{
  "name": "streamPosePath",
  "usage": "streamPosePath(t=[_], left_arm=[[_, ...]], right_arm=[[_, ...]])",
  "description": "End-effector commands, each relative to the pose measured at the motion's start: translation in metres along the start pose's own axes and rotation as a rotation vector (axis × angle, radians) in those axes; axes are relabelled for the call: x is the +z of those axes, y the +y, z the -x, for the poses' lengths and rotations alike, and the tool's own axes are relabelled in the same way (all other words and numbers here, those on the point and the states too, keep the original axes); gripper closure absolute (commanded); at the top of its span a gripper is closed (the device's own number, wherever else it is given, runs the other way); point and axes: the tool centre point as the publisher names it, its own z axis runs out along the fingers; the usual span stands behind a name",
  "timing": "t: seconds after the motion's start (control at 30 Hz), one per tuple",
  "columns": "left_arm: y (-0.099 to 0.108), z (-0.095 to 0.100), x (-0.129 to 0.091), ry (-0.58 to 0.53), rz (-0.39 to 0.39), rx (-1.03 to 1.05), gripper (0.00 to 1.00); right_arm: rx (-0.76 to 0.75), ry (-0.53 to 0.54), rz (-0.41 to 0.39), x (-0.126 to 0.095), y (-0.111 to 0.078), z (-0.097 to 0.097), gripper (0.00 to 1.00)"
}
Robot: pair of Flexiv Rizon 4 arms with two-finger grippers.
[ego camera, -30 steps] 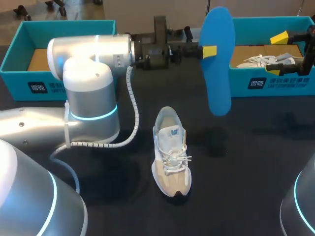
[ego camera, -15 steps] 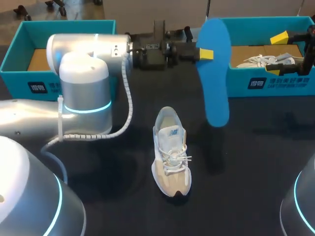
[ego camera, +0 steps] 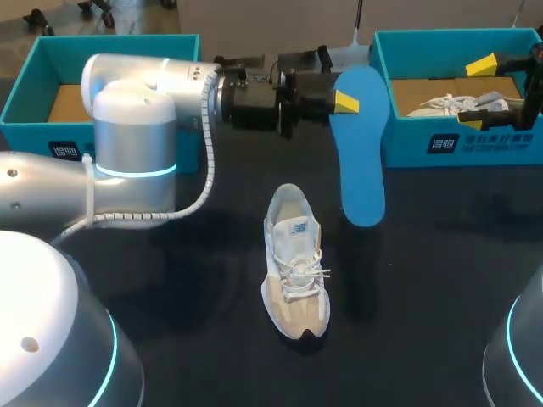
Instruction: Take the shoe out of the shoebox, open the shoe tongue, remove and reinsert the insole, then place the shoe into the shoebox
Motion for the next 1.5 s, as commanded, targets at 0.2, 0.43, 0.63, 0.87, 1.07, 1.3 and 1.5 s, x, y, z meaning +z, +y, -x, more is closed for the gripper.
streamPosePath(t=[0.2,0.43,0.63,0.87,1.07,1.3,1.5], left_arm=[[-0.005,0.014,-0.004,0.093,0.044,-0.084,1.00],[-0.008,0.016,-0.008,0.095,0.048,-0.101,1.00],[-0.018,0.019,-0.013,0.086,0.016,-0.089,1.00],[-0.033,0.012,-0.021,0.119,-0.026,-0.092,1.00],[-0.038,0.009,-0.023,0.134,-0.046,-0.098,1.00],[-0.038,0.009,-0.023,0.134,-0.046,-0.098,1.00],[-0.038,0.009,-0.023,0.134,-0.046,-0.098,1.00]], right_arm=[[0.000,-0.002,0.001,0.001,0.000,0.000,0.00],[0.000,-0.002,0.001,0.001,0.000,0.000,0.00],[0.000,-0.002,0.001,0.001,0.000,0.000,0.00],[0.000,-0.002,0.001,0.001,0.000,0.000,0.00],[-0.070,-0.054,0.003,0.009,-0.004,-0.003,0.00],[-0.092,-0.063,0.023,0.022,-0.016,-0.009,0.00],[-0.067,-0.172,0.061,0.036,-0.030,-0.017,0.00]])
